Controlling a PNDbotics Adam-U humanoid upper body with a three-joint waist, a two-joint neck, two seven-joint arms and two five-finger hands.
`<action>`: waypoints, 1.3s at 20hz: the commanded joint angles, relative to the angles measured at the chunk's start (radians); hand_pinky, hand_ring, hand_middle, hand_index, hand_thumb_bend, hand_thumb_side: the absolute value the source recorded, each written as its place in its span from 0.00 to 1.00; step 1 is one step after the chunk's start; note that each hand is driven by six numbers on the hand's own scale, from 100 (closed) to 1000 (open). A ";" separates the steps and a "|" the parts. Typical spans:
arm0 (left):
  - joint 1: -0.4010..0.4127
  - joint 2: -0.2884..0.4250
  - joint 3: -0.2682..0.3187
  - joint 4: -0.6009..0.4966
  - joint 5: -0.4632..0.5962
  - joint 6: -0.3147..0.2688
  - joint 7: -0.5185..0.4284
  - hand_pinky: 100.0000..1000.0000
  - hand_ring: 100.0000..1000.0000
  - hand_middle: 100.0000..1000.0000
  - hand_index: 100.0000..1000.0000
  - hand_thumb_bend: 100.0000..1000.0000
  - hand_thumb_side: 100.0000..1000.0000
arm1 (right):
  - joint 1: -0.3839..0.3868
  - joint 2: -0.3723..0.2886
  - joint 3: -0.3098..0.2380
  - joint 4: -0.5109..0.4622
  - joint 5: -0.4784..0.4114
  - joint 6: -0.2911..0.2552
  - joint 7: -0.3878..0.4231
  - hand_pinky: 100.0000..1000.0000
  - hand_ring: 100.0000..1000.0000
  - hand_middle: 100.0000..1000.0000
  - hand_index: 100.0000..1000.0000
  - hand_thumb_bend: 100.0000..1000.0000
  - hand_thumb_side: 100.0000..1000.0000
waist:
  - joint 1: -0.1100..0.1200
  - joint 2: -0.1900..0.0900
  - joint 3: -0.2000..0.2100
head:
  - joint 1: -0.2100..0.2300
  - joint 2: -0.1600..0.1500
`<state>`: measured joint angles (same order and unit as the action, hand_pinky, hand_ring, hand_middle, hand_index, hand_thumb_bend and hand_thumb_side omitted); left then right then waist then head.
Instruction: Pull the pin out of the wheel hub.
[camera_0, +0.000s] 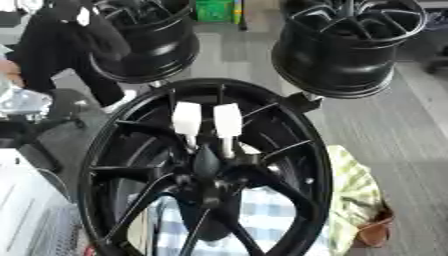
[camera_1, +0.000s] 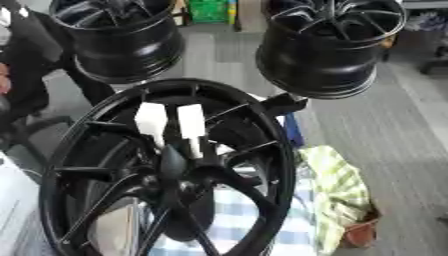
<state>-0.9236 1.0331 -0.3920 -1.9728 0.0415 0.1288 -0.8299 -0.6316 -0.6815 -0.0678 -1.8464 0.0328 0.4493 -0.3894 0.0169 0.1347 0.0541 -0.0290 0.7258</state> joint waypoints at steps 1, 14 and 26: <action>-0.044 -0.028 -0.029 0.036 -0.042 0.048 -0.001 0.80 0.80 0.71 0.86 0.34 0.53 | -0.012 -0.013 -0.012 -0.006 0.004 -0.001 -0.006 0.69 0.57 0.52 0.68 0.37 0.09 | 0.000 -0.017 0.000 | 0.001 0.003; -0.141 -0.223 -0.112 0.312 -0.204 0.077 -0.052 0.82 0.84 0.75 0.89 0.35 0.53 | -0.033 0.017 -0.007 -0.005 -0.008 -0.006 -0.011 0.68 0.56 0.51 0.67 0.37 0.09 | -0.001 -0.003 -0.019 | -0.001 -0.007; -0.138 -0.271 -0.162 0.385 -0.220 0.002 -0.077 0.84 0.86 0.78 0.91 0.43 0.44 | -0.044 0.029 -0.009 -0.003 -0.029 -0.010 -0.030 0.68 0.56 0.51 0.67 0.36 0.09 | 0.001 0.016 -0.029 | 0.004 -0.008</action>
<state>-1.0455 0.7527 -0.5574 -1.5891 -0.1745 0.1399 -0.9068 -0.6585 -0.6367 -0.0675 -1.8460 0.0080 0.4404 -0.4155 0.0175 0.1640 0.0255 -0.0293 0.7274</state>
